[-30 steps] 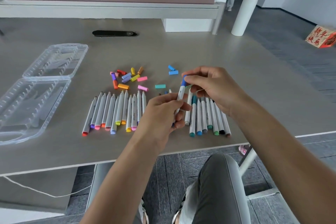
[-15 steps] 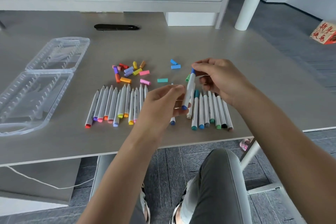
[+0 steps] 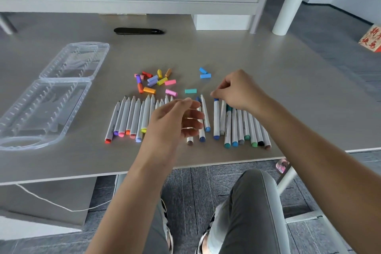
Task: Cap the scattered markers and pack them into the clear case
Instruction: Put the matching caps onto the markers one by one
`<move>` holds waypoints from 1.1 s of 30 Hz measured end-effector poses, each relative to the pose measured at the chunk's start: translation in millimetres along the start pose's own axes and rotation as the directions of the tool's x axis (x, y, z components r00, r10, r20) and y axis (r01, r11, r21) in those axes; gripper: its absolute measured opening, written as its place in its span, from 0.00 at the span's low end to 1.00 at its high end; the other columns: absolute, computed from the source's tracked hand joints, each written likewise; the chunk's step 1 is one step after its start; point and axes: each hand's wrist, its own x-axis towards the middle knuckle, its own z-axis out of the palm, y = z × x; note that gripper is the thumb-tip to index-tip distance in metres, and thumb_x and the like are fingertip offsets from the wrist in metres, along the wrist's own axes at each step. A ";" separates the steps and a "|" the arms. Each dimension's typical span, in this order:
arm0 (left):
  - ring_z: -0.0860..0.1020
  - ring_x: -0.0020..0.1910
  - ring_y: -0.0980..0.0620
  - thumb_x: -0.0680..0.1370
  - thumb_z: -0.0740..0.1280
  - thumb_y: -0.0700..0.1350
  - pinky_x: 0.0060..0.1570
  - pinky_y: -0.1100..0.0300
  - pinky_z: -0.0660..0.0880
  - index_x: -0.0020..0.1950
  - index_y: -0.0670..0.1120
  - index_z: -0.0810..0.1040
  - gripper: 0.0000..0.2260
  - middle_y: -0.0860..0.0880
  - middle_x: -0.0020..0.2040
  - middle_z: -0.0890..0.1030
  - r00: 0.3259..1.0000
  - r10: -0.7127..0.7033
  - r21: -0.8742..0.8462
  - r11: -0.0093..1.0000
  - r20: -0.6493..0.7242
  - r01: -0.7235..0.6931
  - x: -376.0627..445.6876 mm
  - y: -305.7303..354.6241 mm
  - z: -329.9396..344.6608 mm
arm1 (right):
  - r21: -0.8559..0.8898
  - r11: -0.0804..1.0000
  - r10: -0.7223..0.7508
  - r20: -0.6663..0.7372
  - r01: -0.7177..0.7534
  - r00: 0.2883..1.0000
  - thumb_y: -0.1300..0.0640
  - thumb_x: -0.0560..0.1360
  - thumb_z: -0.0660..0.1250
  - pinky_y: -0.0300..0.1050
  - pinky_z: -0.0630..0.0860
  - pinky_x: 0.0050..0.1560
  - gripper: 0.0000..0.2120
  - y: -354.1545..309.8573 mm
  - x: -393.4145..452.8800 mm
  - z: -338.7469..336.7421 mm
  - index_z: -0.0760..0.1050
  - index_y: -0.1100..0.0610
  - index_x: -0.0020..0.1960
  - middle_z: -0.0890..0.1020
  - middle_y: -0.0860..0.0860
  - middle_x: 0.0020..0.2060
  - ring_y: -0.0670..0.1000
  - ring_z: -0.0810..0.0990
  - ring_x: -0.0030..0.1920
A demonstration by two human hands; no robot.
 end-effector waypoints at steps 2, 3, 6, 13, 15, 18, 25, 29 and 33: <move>0.79 0.35 0.47 0.83 0.63 0.43 0.38 0.54 0.73 0.50 0.37 0.83 0.12 0.41 0.40 0.83 1.000 0.001 -0.004 1.000 -0.004 -0.001 0.5 -1.2 -0.9 | -0.069 0.998 -0.001 -0.027 -0.001 1.000 0.47 0.74 0.77 0.56 0.84 0.49 0.11 -0.7 -0.2 4.1 0.83 0.54 0.41 0.84 0.50 0.36 0.52 0.84 0.39; 0.79 0.35 0.47 0.83 0.63 0.43 0.38 0.54 0.73 0.49 0.37 0.83 0.12 0.42 0.40 0.83 1.000 0.000 -0.001 1.000 -0.005 0.000 1.3 -2.2 -1.7 | -0.090 0.996 -0.006 -0.037 0.003 0.999 0.46 0.75 0.76 0.56 0.84 0.49 0.12 -1.1 -1.5 4.5 0.82 0.54 0.41 0.84 0.50 0.35 0.52 0.84 0.38; 0.79 0.36 0.47 0.83 0.64 0.44 0.38 0.54 0.74 0.48 0.39 0.84 0.12 0.42 0.40 0.83 1.000 -0.005 0.017 1.000 0.001 0.005 2.5 -4.7 0.0 | -0.101 0.995 -0.019 -0.067 0.012 0.998 0.46 0.76 0.74 0.54 0.83 0.48 0.12 1.4 -7.8 -1.8 0.82 0.54 0.42 0.83 0.50 0.34 0.52 0.82 0.37; 0.78 0.35 0.47 0.82 0.65 0.44 0.37 0.55 0.73 0.46 0.40 0.84 0.12 0.43 0.39 0.83 0.997 -0.031 0.009 1.000 0.068 0.030 -0.9 -10.8 20.4 | -0.097 0.995 -0.009 -0.085 0.000 0.996 0.47 0.75 0.75 0.56 0.84 0.51 0.09 25.6 -28.3 -19.0 0.81 0.49 0.39 0.84 0.48 0.37 0.52 0.84 0.41; 0.78 0.34 0.48 0.82 0.65 0.44 0.36 0.56 0.74 0.47 0.39 0.84 0.12 0.42 0.39 0.83 0.996 -0.036 0.000 0.999 0.082 0.036 -2.4 -10.7 25.4 | -0.100 0.995 0.008 -0.068 -0.015 0.998 0.46 0.73 0.77 0.55 0.84 0.50 0.11 30.4 -35.2 -20.3 0.79 0.47 0.37 0.84 0.46 0.36 0.51 0.83 0.41; 0.78 0.34 0.48 0.83 0.65 0.43 0.34 0.58 0.75 0.49 0.38 0.83 0.11 0.42 0.39 0.83 0.996 -0.045 0.003 0.999 0.083 0.045 -5.7 -9.1 29.9 | -0.114 0.993 0.030 -0.058 -0.036 0.998 0.46 0.71 0.79 0.55 0.84 0.50 0.10 32.8 -42.2 -15.8 0.82 0.49 0.37 0.84 0.47 0.35 0.51 0.84 0.40; 0.78 0.35 0.47 0.83 0.63 0.43 0.35 0.56 0.73 0.48 0.38 0.83 0.12 0.42 0.39 0.82 0.998 -0.009 0.002 1.000 0.056 0.008 -12.3 -8.0 20.4 | -0.265 0.962 0.029 -0.116 -0.059 0.993 0.46 0.74 0.74 0.43 0.75 0.38 0.13 17.5 -44.6 -9.7 0.83 0.56 0.39 0.83 0.51 0.35 0.53 0.82 0.37; 0.79 0.34 0.47 0.83 0.63 0.43 0.35 0.57 0.75 0.47 0.39 0.83 0.12 0.42 0.38 0.83 1.000 0.015 -0.017 1.000 -0.010 -0.015 -11.4 -7.2 5.6 | -0.275 0.959 0.037 -0.115 -0.068 0.993 0.50 0.76 0.70 0.44 0.72 0.40 0.11 13.4 -43.3 -11.9 0.82 0.57 0.41 0.81 0.52 0.35 0.56 0.81 0.39; 0.79 0.34 0.47 0.82 0.63 0.42 0.35 0.57 0.75 0.46 0.39 0.83 0.12 0.43 0.38 0.83 1.000 0.017 -0.020 1.000 -0.024 -0.017 -13.3 -7.1 1.2 | -0.293 0.954 0.036 -0.106 -0.066 0.994 0.49 0.75 0.74 0.47 0.78 0.44 0.10 16.9 -45.2 -14.1 0.85 0.56 0.44 0.86 0.52 0.40 0.55 0.84 0.42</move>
